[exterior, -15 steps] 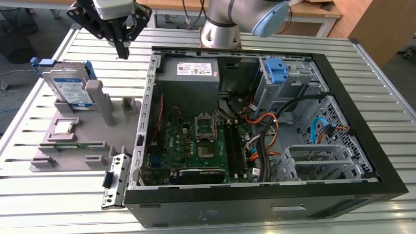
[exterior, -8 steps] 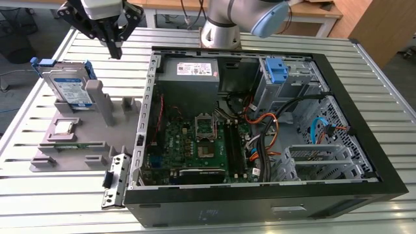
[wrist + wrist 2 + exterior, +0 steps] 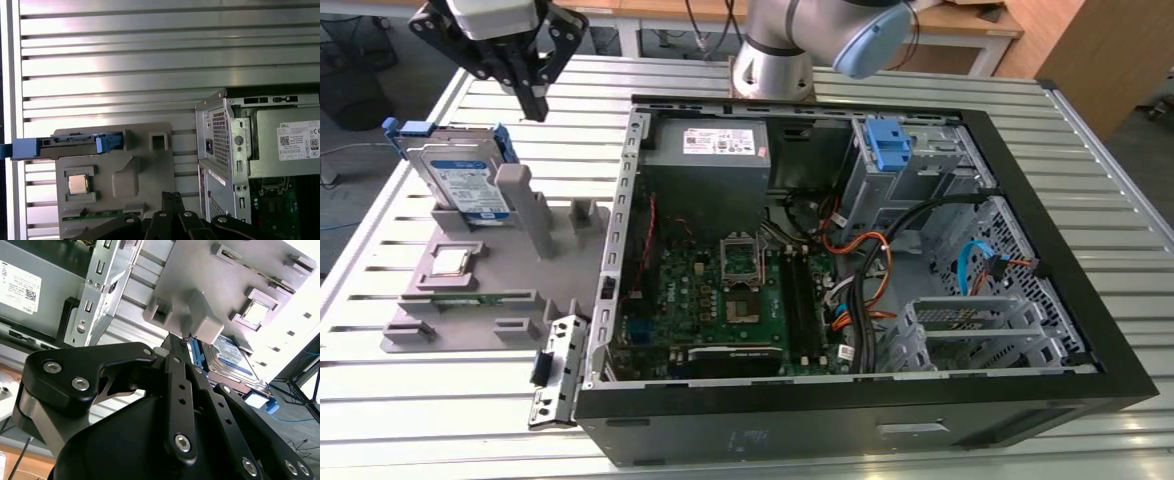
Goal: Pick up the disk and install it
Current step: 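Reach for the disk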
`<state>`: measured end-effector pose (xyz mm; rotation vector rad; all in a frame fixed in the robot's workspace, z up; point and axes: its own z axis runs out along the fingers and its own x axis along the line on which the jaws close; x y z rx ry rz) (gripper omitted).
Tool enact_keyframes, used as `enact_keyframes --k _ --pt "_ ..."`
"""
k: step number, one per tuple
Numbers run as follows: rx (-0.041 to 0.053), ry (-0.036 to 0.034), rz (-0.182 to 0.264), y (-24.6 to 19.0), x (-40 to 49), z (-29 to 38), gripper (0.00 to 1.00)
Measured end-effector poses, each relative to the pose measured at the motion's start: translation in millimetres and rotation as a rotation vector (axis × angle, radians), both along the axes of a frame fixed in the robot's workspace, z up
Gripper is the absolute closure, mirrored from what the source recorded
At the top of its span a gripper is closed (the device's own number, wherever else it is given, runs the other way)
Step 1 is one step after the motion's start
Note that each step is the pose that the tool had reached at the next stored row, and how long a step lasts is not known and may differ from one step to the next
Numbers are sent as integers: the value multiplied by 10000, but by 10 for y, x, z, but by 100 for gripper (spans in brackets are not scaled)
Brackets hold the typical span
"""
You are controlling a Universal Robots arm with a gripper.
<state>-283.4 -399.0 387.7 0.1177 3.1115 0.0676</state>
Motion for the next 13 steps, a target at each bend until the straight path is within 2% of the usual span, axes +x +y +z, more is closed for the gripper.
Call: enact_keyframes --k 13 --pt "1 0 -1 0 -324 -21 90"
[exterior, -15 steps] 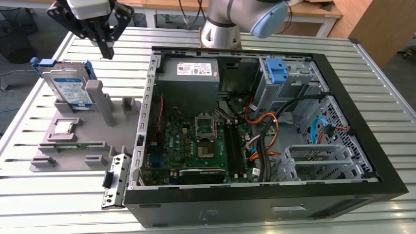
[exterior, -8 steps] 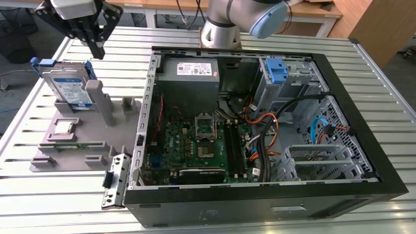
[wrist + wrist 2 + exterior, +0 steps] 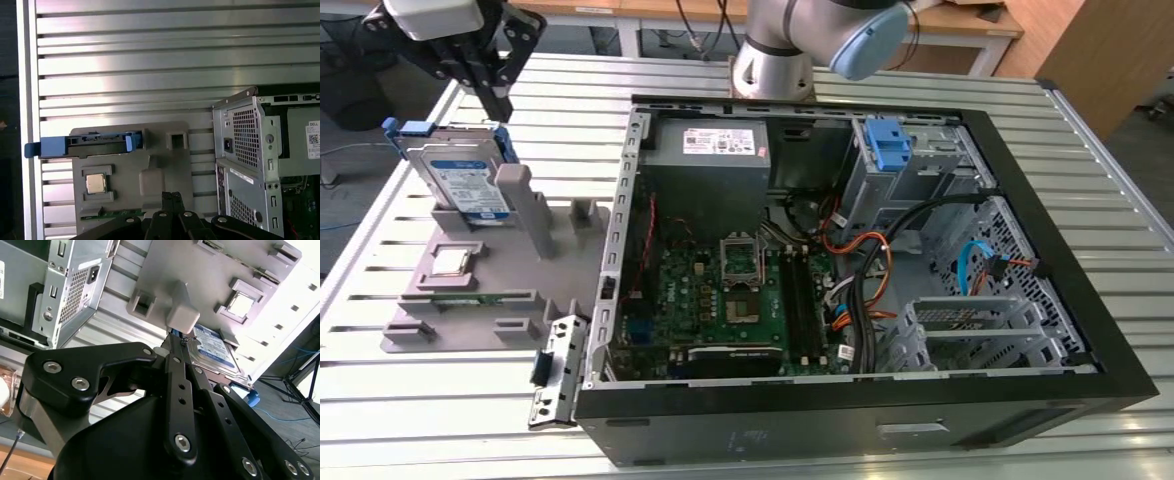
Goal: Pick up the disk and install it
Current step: 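Reach for the disk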
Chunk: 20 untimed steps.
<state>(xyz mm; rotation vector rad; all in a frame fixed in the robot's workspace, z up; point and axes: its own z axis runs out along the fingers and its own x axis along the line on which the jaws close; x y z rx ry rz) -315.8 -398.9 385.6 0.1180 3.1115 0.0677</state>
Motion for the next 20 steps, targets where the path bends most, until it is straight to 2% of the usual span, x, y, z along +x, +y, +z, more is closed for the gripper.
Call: enact_keyframes --k 6,12,13,14,15,20 --pt "0 0 1 0 -152 -14 90" --pt "0 2 1 0 -162 -14 90" --pt "0 40 0 0 -163 -17 90" --pt "-1 158 0 0 -163 -21 90" --pt "0 238 0 0 -163 -24 90" --pt "-1 275 0 0 -163 -24 90"
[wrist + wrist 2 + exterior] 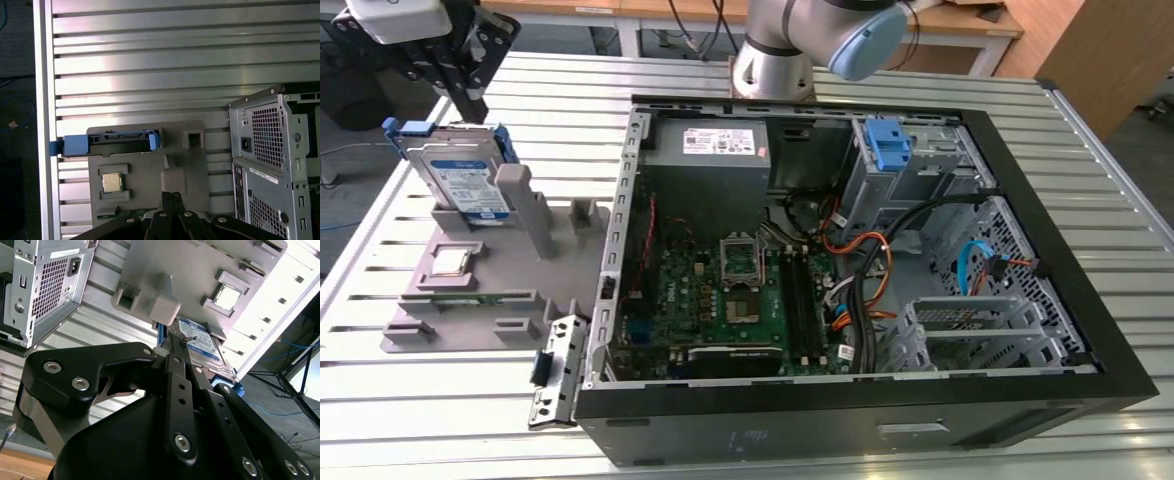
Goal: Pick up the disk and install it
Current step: 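Reach for the disk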
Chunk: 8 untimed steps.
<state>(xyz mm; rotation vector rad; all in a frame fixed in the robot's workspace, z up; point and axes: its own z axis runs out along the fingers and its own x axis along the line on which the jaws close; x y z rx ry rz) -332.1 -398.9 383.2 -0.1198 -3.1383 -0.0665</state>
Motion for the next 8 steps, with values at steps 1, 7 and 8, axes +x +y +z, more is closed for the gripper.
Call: enact_keyframes --k 1,7,8 --pt "0 5 0 0 0 0 90" --pt "-1 8 1 24 -6 -23 90" --pt "0 7 1 36 -9 -32 90"
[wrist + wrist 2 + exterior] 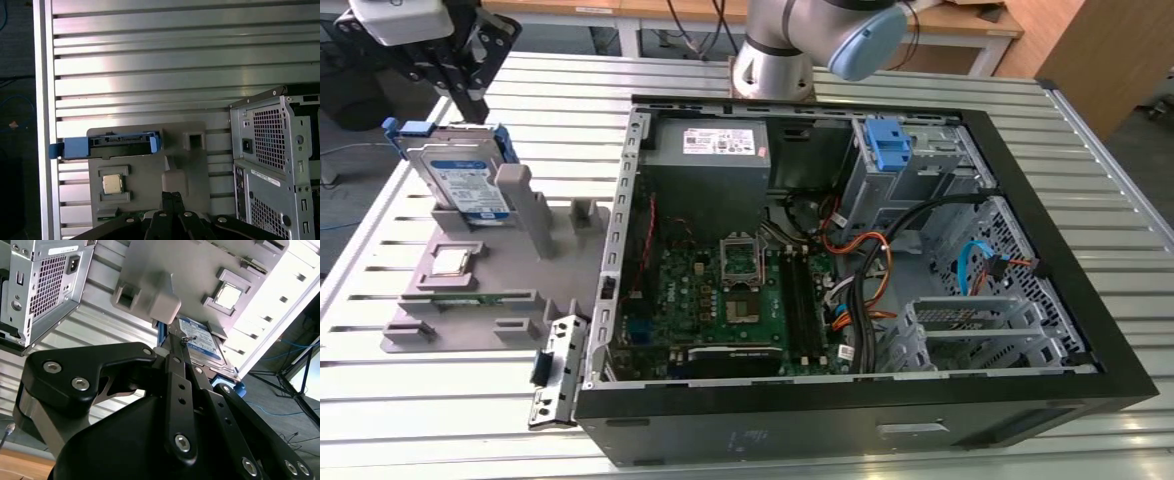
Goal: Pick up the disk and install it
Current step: 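Reach for the disk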
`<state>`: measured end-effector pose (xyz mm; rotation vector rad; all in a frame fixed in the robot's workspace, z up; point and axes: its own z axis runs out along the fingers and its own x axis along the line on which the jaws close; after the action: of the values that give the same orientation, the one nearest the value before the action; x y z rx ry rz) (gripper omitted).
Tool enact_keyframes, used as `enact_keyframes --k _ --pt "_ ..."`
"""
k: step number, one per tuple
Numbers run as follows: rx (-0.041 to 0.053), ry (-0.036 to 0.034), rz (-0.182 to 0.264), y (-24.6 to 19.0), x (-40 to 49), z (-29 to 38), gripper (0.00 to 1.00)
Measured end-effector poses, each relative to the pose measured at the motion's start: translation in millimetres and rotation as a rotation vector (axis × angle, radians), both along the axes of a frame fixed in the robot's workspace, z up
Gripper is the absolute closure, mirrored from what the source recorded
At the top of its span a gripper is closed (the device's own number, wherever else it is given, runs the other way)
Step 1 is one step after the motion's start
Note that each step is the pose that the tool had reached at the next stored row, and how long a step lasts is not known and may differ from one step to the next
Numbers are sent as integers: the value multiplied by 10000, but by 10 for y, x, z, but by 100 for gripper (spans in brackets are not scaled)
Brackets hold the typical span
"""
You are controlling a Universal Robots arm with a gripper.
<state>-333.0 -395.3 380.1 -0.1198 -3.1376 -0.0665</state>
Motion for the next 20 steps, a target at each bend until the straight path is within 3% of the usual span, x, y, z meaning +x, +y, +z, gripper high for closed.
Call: enact_keyframes --k 10,20 --pt "0 3 0 115 -76 -117 90" --pt "-1 14 0 217 -260 -211 90"
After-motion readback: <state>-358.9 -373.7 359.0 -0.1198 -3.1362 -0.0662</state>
